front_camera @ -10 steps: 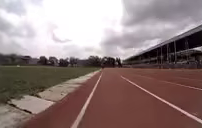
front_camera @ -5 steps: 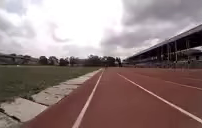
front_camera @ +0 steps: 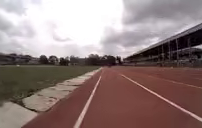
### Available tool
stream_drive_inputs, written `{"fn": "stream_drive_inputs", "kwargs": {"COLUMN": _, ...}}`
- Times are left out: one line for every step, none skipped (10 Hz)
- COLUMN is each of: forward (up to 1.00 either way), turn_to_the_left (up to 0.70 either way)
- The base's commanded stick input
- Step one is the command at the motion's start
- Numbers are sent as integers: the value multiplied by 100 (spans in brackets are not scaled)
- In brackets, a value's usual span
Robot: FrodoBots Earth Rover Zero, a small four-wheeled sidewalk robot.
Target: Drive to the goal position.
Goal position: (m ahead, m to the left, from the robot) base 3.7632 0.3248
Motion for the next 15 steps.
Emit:
{"fn": "stream_drive_inputs", "kwargs": {"forward": 60, "turn_to_the_left": -2}}
{"fn": "stream_drive_inputs", "kwargs": {"forward": 60, "turn_to_the_left": -2}}
{"fn": "stream_drive_inputs", "kwargs": {"forward": 60, "turn_to_the_left": -2}}
{"fn": "stream_drive_inputs", "kwargs": {"forward": 60, "turn_to_the_left": -2}}
{"fn": "stream_drive_inputs", "kwargs": {"forward": 60, "turn_to_the_left": -2}}
{"fn": "stream_drive_inputs", "kwargs": {"forward": 60, "turn_to_the_left": -2}}
{"fn": "stream_drive_inputs", "kwargs": {"forward": 60, "turn_to_the_left": -2}}
{"fn": "stream_drive_inputs", "kwargs": {"forward": 60, "turn_to_the_left": -2}}
{"fn": "stream_drive_inputs", "kwargs": {"forward": 60, "turn_to_the_left": -2}}
{"fn": "stream_drive_inputs", "kwargs": {"forward": 60, "turn_to_the_left": -2}}
{"fn": "stream_drive_inputs", "kwargs": {"forward": 60, "turn_to_the_left": -2}}
{"fn": "stream_drive_inputs", "kwargs": {"forward": 60, "turn_to_the_left": -2}}
{"fn": "stream_drive_inputs", "kwargs": {"forward": 60, "turn_to_the_left": -2}}
{"fn": "stream_drive_inputs", "kwargs": {"forward": 60, "turn_to_the_left": -2}}
{"fn": "stream_drive_inputs", "kwargs": {"forward": 60, "turn_to_the_left": -2}}
